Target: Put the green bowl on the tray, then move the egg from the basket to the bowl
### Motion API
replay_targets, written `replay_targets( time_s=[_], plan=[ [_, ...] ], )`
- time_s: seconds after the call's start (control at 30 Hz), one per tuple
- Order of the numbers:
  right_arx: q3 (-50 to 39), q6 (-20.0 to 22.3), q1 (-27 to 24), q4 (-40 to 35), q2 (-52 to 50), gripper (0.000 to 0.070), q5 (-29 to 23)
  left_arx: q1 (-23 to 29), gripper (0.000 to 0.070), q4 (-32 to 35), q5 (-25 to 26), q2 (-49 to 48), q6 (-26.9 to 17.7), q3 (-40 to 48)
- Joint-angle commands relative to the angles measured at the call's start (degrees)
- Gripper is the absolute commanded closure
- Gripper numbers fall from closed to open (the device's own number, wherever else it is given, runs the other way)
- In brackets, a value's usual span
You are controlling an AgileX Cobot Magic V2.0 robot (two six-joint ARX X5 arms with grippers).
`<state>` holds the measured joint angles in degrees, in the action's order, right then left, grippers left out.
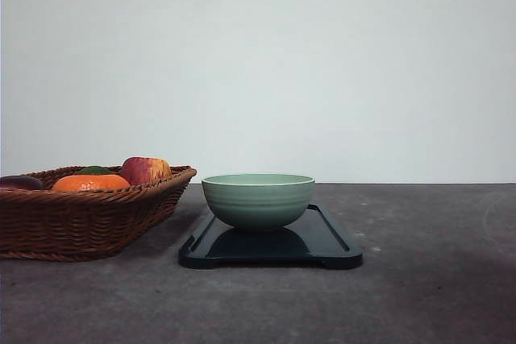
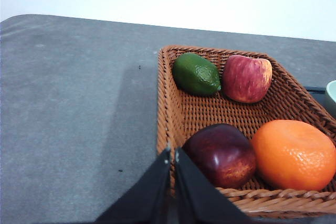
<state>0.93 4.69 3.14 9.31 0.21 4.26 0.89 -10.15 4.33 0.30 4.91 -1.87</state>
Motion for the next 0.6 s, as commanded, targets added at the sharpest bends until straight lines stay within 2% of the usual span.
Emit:
replay_targets(
  time_s=[0.0, 0.57],
  plan=[
    [-0.2, 0.1, 0.0, -0.3, 0.0, 0.0683, -0.2, 0.0, 0.0700, -0.2, 0.0, -0.1, -0.8, 1.1],
    [-0.2, 0.1, 0.0, -0.3, 0.0, 0.0683, -0.2, 0.0, 0.0700, -0.2, 0.0, -0.1, -0.8, 1.1]
  ],
)
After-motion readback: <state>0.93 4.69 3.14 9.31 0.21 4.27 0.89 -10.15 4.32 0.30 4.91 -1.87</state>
